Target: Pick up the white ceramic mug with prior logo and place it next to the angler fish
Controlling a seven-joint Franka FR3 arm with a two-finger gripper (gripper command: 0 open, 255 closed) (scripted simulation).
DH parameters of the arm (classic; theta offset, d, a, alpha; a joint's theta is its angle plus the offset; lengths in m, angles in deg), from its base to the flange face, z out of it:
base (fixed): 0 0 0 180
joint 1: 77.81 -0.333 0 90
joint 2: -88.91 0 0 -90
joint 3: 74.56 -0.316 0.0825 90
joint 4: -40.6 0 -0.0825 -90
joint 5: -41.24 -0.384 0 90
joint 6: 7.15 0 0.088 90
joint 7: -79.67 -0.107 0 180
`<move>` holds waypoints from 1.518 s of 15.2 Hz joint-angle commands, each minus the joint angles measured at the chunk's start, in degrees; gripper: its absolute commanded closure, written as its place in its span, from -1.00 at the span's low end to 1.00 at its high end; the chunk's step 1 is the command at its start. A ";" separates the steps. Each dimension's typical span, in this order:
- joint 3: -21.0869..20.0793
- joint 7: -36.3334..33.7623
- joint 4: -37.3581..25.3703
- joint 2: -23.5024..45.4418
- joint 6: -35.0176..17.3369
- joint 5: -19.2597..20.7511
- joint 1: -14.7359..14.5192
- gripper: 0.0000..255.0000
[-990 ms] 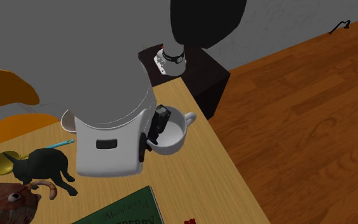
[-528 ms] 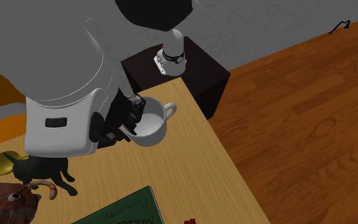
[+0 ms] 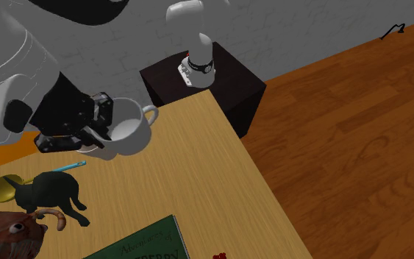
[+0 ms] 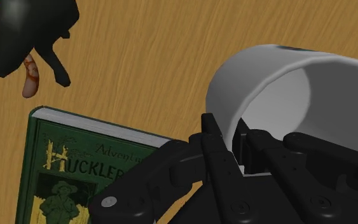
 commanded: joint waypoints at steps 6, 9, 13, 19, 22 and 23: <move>3.32 9.94 -1.79 2.09 0.98 -1.50 6.82 1.00; 4.51 14.36 -4.00 4.19 1.92 -2.92 10.46 1.00; 5.60 20.26 -8.32 7.98 3.70 -5.44 16.25 1.00; 5.89 28.39 -18.62 15.80 7.92 -10.40 27.30 1.00; 5.20 31.72 -26.63 20.96 11.18 -13.44 34.39 1.00; 5.29 31.81 -24.99 20.49 10.05 -13.12 33.75 1.00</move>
